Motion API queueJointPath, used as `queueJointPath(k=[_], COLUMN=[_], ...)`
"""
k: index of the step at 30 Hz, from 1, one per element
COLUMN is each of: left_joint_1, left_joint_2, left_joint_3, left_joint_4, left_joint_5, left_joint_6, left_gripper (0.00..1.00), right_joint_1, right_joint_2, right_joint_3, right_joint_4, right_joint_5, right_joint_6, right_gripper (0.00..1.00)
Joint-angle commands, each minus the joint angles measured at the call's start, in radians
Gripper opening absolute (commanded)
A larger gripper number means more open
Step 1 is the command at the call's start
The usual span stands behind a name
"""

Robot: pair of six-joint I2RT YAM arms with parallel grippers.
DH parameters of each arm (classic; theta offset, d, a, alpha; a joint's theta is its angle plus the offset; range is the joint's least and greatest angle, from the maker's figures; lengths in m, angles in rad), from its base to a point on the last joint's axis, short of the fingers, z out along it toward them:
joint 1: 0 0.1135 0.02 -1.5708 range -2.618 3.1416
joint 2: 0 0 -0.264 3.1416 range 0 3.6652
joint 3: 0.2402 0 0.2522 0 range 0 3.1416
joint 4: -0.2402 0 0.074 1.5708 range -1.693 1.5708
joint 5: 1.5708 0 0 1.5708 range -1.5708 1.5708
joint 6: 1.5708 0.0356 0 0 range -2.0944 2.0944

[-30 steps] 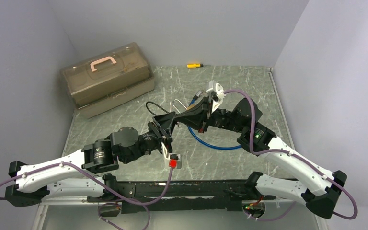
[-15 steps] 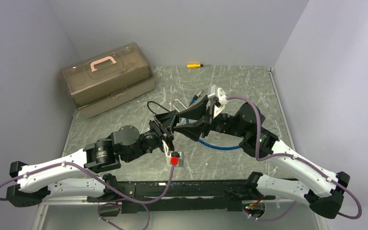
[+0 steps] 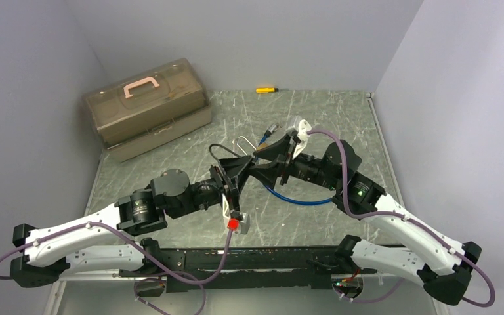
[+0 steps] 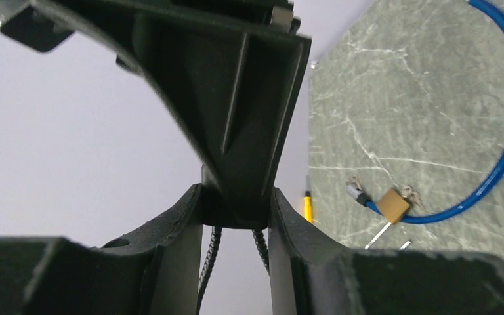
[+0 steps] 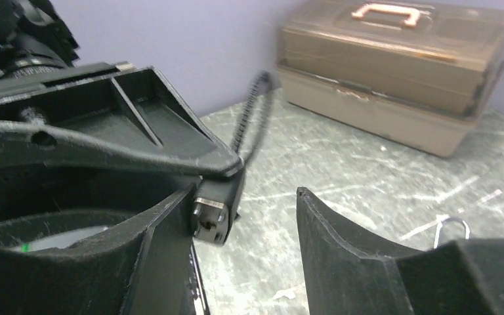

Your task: Unlock with the key

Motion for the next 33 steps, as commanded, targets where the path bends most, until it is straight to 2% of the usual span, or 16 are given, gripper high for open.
queueJointPath(k=[1,4,7,12,15,22,27,28,33], left_joint_1=[0.089,0.202,0.288,0.325,0.333,0.335,0.334,0.334,0.337], left_joint_2=[-0.027,-0.017,0.039,0.085,0.149,0.244,0.312,0.325,0.351], left_joint_3=[0.012,-0.053,-0.103,-0.249,-0.313,-0.399,-0.444,-0.451,-0.444], left_joint_4=[-0.003,-0.15,-0.303,-0.263,-0.235,-0.167,-0.154,-0.147,-0.129], left_joint_5=[0.052,0.06,0.087,0.141,0.161,0.291,0.356,0.359,0.368], left_joint_6=[-0.121,-0.266,-0.374,-0.364,-0.363,-0.356,-0.29,-0.288,-0.318], left_gripper=[0.0,0.0,0.0,0.0,0.0,0.0,0.0,0.06,0.6], right_joint_1=[-0.074,-0.077,-0.072,-0.063,-0.043,-0.032,-0.033,-0.032,-0.031], right_joint_2=[-0.067,-0.084,-0.109,-0.199,-0.197,-0.227,-0.236,-0.231,-0.164], right_joint_3=[-0.072,-0.15,-0.268,-0.445,-0.5,-0.533,-0.536,-0.54,-0.545], right_joint_4=[-0.128,-0.158,-0.109,-0.02,-0.007,0.017,0.028,0.023,0.009], right_joint_5=[0.065,0.032,-0.018,-0.018,-0.001,0.093,0.104,0.102,0.093], right_joint_6=[-0.029,-0.021,0.017,0.077,0.084,0.149,0.197,0.197,0.171], right_gripper=[0.59,0.6,0.61,0.6,0.57,0.52,0.54,0.54,0.53])
